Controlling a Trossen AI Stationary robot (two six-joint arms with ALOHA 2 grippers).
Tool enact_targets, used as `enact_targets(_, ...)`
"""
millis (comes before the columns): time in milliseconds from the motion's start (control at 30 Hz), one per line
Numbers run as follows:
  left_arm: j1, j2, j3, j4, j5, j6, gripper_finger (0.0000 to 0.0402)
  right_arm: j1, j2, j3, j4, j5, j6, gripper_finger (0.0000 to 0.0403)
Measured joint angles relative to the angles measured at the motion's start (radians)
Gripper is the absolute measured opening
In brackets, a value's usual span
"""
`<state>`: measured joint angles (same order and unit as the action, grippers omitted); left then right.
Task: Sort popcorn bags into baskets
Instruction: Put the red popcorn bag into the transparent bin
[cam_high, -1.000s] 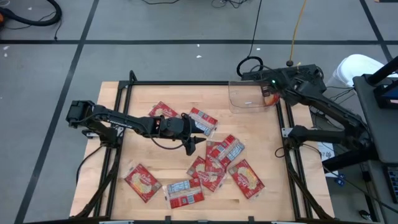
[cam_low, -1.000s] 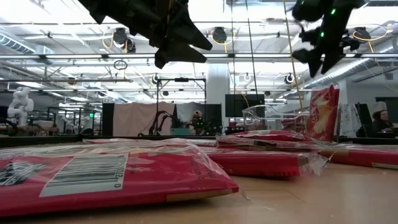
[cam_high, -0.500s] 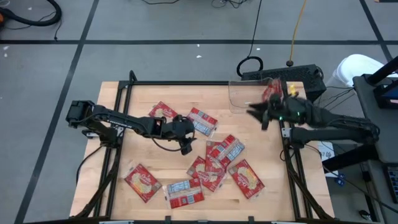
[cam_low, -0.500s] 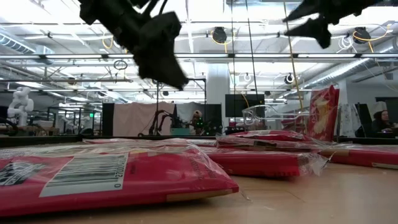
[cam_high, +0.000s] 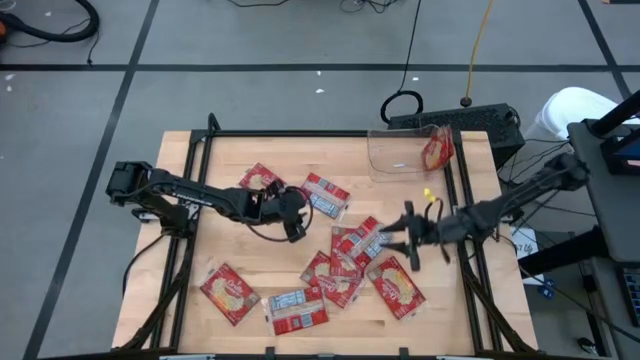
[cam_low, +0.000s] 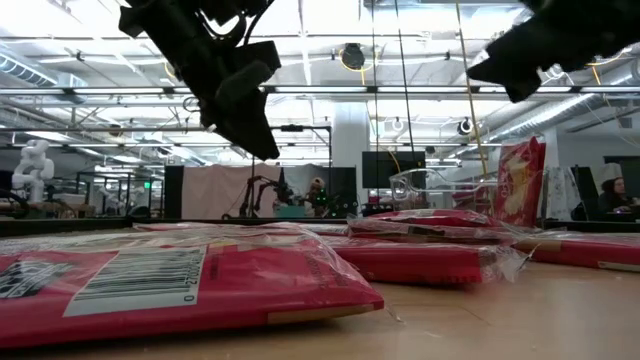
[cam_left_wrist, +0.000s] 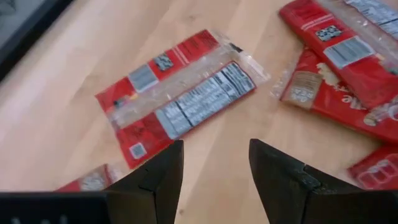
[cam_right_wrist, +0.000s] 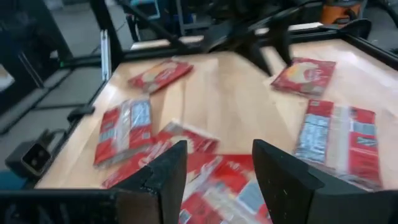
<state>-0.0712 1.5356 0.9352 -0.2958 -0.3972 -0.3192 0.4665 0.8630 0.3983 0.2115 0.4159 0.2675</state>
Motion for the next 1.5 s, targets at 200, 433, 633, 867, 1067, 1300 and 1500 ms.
enact_targets(200, -0.006, 0.022, 0.0, 0.0, -0.112, -0.002, 0.0226, 0.159, 0.188, 0.0, 0.167, 0.218, 0.007, 0.0176)
enact_targets(433, -0.015, 0.123, 0.0, -0.002, -0.171, 0.021, 0.0306, 0.209, 0.401, 0.0, 0.335, 0.289, 0.038, 0.0176)
enact_targets(633, 0.058, 0.162, 0.0, 0.001, -0.064, 0.103, 0.0316, 0.226, 0.534, 0.0, 0.429, 0.29, 0.117, 0.0176)
enact_targets(867, 0.158, 0.162, 0.0, 0.001, 0.001, 0.263, 0.0278, 0.271, 0.644, 0.0, 0.549, 0.29, 0.175, 0.0176)
enact_targets(1067, 0.284, 0.182, 0.0, 0.013, 0.166, 0.395, 0.0248, 0.302, 0.675, 0.0, 0.639, 0.29, 0.196, 0.0176)
enact_targets(1300, 0.359, 0.246, 0.0, 0.022, 0.316, 0.495, 0.0226, 0.301, 0.675, 0.0, 0.662, 0.291, 0.195, 0.0176)
enact_targets(1500, 0.371, 0.301, 0.005, 0.059, 0.358, 0.546, 0.0172, 0.293, 0.675, 0.0, 0.687, 0.341, 0.177, 0.0176)
